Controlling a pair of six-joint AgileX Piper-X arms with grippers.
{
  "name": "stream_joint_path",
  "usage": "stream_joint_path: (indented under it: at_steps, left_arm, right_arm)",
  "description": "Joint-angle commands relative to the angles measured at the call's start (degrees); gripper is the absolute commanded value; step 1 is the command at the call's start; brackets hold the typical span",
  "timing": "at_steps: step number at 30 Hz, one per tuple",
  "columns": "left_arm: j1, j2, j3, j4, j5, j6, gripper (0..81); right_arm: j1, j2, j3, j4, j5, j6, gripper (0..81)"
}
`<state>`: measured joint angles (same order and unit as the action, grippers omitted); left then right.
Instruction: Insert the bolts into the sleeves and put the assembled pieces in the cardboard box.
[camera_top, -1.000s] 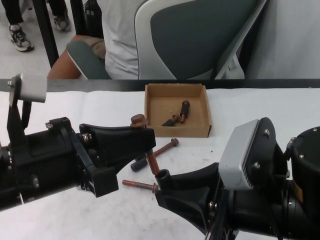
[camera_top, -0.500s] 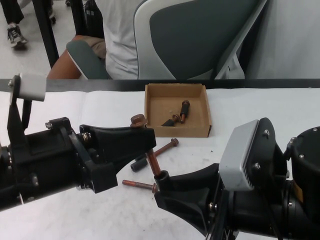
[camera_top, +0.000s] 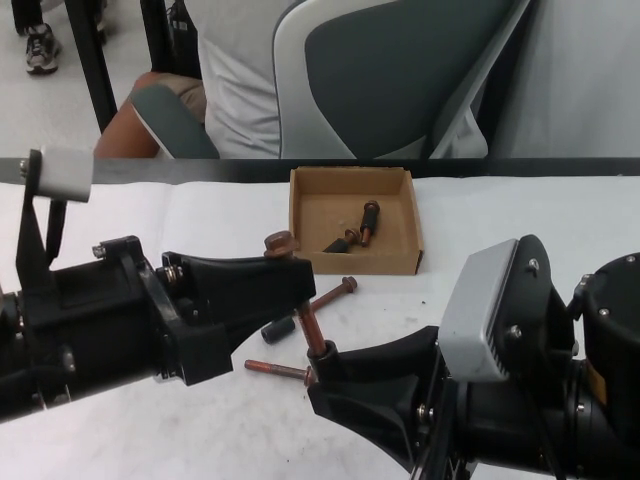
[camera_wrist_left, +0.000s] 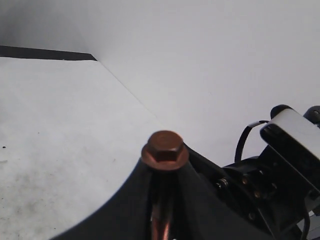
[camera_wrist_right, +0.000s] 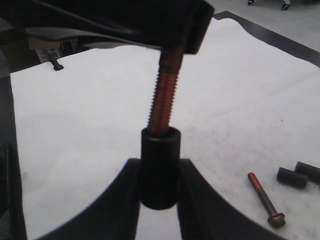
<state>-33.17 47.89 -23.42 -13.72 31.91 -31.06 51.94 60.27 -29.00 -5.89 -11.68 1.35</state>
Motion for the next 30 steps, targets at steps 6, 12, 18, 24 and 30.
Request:
stream_joint_path:
  at_steps: [6, 12, 18, 24, 30]
  left_arm:
    - [-3.4, -0.2, -0.1, -0.6, 0.8, 3.0, 0.8]
    - [-3.7, -0.2, -0.1, 3.3, 0.8, 9.5, 0.8]
    - [-3.4, -0.2, -0.1, 4.7, -0.8, 12.0, 0.8]
    - [-3.4, -0.2, -0.1, -1.6, -1.0, 11.4, 0.8]
    - [-3.4, -0.2, -0.1, -2.1, -4.7, 13.1, 0.8]
  right_arm:
    - [0.1, 0.0, -0.8, -1.2, 0.2, -0.3, 0.2]
    - [0.1, 0.0, -0.8, -1.2, 0.2, -0.3, 0.2]
    - [0.1, 0.0, -0.8, -0.7, 0.2, -0.3, 0.2]
    - [0.1, 0.0, -0.8, 2.0, 0.2, -0.3, 0.2]
    - [0.1, 0.0, -0.8, 2.0, -0.3, -0.2, 0.2]
